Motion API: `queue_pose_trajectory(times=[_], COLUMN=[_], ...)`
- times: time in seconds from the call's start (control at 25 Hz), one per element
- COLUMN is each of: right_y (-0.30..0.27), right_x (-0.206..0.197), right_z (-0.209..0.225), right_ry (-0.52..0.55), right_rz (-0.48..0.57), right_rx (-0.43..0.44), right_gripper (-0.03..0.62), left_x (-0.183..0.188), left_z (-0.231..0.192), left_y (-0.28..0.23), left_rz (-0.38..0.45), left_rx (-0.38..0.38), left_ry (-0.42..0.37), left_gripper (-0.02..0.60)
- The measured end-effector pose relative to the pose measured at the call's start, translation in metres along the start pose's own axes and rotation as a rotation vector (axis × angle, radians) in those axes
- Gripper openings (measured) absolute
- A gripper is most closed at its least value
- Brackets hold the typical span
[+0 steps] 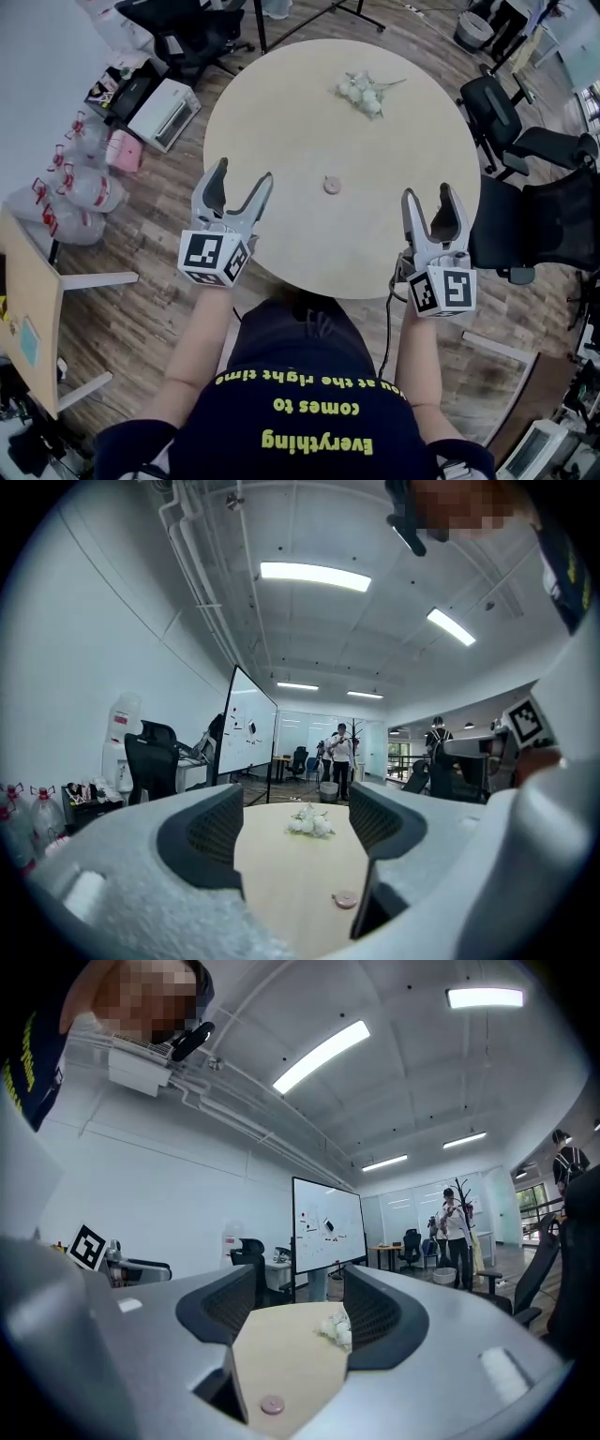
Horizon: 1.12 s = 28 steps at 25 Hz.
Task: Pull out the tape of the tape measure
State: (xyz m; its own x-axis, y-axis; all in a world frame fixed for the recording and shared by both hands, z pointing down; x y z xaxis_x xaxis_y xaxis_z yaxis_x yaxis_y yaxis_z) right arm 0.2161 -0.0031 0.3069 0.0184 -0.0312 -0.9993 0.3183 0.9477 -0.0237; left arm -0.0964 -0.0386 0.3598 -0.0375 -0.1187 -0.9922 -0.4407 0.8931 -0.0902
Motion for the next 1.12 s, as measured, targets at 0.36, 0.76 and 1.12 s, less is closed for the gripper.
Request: queue_pose_trajectory(times=[0.36,0.76,1.12], right_y=[-0.044,-0.085,-0.121], right_x=[-0.026,-0.079,-0.159], right_z=[0.009,-0.006,-0.03], right_ry=[-0.039,-0.065,-0.052], right_rz=[-0.081,-0.193,-0.406], right_rx=[0.036,-0.011,0.073], right_gripper=[0.298,0.298,0.29], left_x=[-0.012,-0.041,-0.071], left_z=[-0.012,-0.038,-0.052], left_y=[-0.039,-0.09,-0.111], left_rz=[-0.042,-0.127,-0.201], left_rx=[-0.002,-0.109,-0.185], left_ry=[0.01,0.023,0.04], left_gripper=[0.354,0.354,0.353])
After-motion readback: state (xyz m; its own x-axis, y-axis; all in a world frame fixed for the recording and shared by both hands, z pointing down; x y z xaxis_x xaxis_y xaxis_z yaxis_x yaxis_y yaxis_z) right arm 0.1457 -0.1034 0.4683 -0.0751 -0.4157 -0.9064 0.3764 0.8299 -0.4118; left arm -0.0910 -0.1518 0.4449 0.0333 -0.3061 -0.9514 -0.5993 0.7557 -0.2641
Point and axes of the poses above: the fingertips, and each gripper's own axes: y backward along the fingers, z to its right, x out of its top, the point moved 4 cm from there along y, backward along the fingers, and after that the axes turned 3 degrees about -z, right-handed, at the moved point
